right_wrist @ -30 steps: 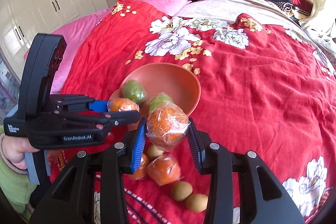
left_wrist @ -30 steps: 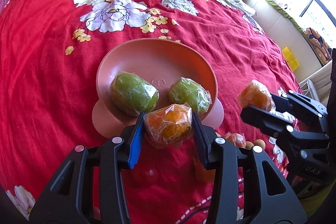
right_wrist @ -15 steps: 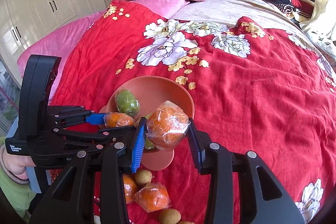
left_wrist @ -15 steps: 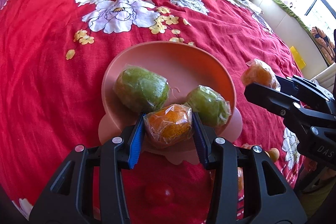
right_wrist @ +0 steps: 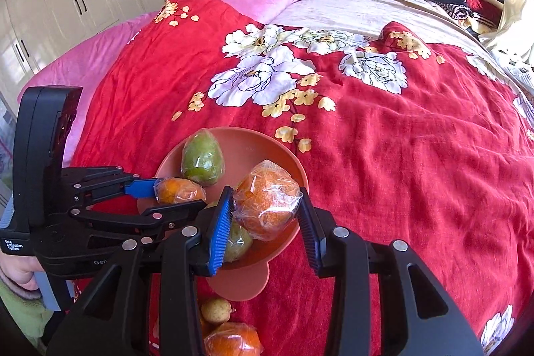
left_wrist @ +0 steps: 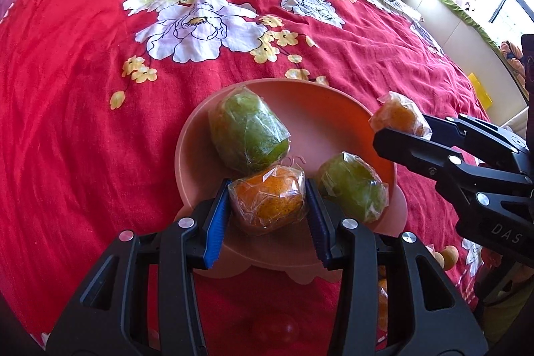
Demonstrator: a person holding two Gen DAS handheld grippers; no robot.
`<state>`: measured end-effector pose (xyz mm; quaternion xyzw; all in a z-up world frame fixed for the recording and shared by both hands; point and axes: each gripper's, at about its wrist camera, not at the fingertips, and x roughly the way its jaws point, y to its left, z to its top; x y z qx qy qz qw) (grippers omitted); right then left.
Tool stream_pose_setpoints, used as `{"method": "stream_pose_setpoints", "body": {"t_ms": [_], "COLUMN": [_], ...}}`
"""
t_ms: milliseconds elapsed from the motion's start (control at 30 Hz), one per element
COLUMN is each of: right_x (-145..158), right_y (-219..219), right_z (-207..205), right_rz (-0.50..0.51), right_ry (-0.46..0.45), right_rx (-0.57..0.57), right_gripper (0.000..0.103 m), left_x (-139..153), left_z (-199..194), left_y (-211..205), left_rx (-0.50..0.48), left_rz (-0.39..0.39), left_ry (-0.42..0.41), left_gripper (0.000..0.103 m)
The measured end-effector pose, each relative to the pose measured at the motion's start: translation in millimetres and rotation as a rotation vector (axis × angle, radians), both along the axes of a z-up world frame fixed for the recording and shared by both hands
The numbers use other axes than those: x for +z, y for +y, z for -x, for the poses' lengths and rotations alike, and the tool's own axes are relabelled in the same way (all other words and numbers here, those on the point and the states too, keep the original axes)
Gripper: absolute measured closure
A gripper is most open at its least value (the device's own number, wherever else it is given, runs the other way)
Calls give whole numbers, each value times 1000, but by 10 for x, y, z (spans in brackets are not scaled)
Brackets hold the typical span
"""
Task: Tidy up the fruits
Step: 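Carry both wrapped oranges over the pink bowl beside the green fruits, then open the right tool in the bowl while the left tool releases its orange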
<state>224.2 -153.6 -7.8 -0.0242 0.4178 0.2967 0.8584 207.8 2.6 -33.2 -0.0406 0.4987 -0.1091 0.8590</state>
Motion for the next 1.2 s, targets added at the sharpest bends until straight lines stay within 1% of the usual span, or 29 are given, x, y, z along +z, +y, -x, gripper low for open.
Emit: {"method": "stream_pose_setpoints", "body": {"t_ms": [200,600,1200], "right_x": [-20,-94,-206], "right_y": [87,258,267], "right_z": [-80,-230,-305], "right_rz": [7,46,26], "right_ry": [7,20,78], "right_rx": [17,45,42], "right_gripper": [66,66,66], "left_x": [-12,-17,-21], "left_z": [-58,-40,-24], "left_y": [11,21,9], "left_rx": [-5,-4,-7], "left_rz": [-3,4,0], "left_ry": [-3,-5,-8], "left_gripper": [68,68,68]}}
